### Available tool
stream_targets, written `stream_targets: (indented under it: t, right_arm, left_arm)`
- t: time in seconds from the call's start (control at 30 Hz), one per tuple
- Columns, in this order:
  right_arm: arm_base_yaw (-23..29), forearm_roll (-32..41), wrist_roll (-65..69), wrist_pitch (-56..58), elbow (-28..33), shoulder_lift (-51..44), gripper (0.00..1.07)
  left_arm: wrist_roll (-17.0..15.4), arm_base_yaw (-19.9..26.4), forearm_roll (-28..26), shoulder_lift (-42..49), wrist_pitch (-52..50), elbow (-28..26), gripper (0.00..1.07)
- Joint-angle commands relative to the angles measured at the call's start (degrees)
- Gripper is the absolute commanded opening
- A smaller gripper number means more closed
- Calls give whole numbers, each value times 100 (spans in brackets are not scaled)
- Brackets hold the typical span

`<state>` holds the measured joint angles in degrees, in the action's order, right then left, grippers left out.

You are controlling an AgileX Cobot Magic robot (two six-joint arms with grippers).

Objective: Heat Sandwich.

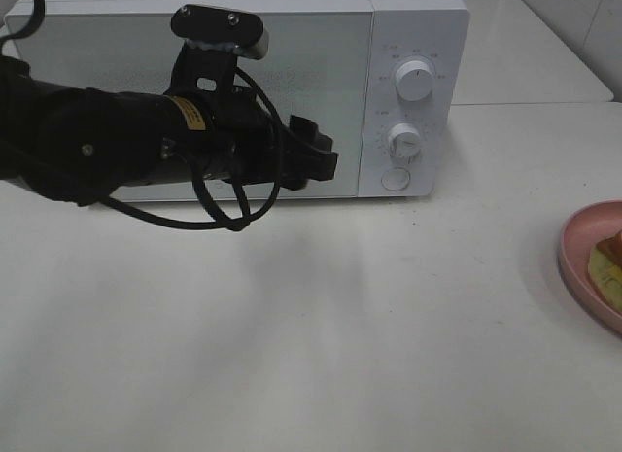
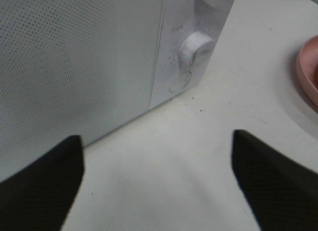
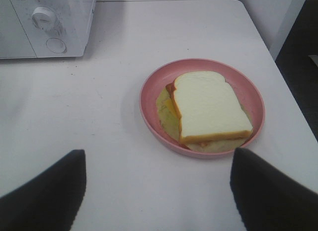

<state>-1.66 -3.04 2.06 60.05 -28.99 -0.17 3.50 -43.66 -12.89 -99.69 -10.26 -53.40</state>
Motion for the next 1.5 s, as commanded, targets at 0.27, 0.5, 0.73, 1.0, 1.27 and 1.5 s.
stream_targets:
  t: [0.27, 0.5, 0.73, 1.0, 1.27, 1.5]
  right_arm:
    - [-34, 34, 23, -57, 6, -155, 76]
    - [-34, 34, 23, -57, 6, -155, 76]
    - [-34, 34, 29, -57, 6, -155, 76]
    - [-34, 34, 29, -57, 6, -155, 76]
    - [-34, 34, 29, -57, 6, -155, 76]
    - [-34, 34, 29, -57, 6, -155, 76]
  left_arm:
    - [17, -23, 52, 579, 1558, 0, 102]
    - [17, 160, 338, 768, 3363, 0, 102]
    - [17, 825, 315, 991, 4440, 0, 102]
    - [23, 1862, 281, 1295, 5684, 0, 102]
    - [23, 3025, 264, 1793, 6549, 0, 102]
    - [17, 4160, 241, 2320, 7191, 0, 102]
